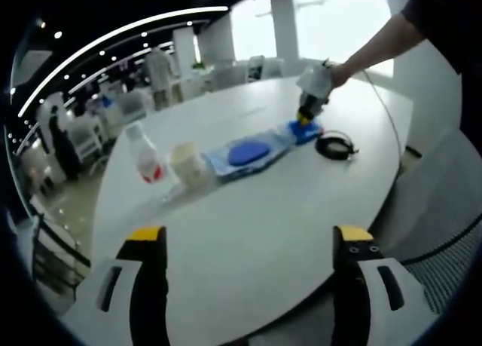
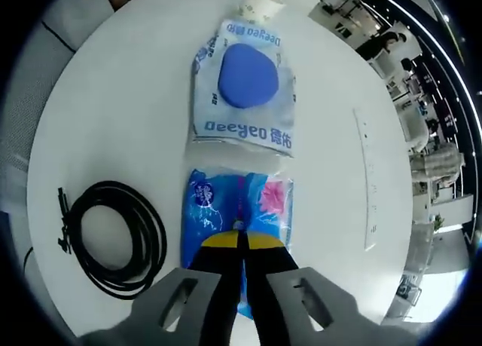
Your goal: Arrange the tabletop items into an orderly group along one side of the table until the central work area is clear of visible clutter.
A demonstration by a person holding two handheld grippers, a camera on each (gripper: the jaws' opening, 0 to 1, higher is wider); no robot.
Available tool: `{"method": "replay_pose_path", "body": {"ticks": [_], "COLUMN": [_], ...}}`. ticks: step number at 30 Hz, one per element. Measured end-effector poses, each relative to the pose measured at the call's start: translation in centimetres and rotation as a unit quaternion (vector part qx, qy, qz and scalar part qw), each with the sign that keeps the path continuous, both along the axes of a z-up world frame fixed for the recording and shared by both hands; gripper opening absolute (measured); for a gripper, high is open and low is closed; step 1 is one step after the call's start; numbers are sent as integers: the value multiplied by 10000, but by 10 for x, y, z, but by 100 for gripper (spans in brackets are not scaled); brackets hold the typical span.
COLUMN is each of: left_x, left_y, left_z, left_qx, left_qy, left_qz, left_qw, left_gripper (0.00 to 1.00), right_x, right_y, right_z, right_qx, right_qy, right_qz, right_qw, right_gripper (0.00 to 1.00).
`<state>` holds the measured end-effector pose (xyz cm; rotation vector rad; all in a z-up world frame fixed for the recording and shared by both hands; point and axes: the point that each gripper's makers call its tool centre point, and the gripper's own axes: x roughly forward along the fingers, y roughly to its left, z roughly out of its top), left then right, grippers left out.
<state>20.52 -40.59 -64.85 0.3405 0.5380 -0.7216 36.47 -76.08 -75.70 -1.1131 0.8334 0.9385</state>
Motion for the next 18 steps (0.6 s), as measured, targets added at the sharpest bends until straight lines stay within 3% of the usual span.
{"method": "replay_pose_path", "body": {"ticks": [11,18], "left_x": [1,1], "left_y": [-1,0], "left_z": [1,1], "left_qx": [-8,-11], "left_qy": [4,-9], "left_qz": [20,23], "left_qw": [10000,10000], "left_gripper": [87,87], "right_x": [0,1], "right_y": [1,7], "right_z": [-2,7], "right_qx": [-3,331], "right_qy": [-25,-225], "right_qz": [-47,-408], "right_qw": [10000,9984], "right_gripper": [1,16]}}
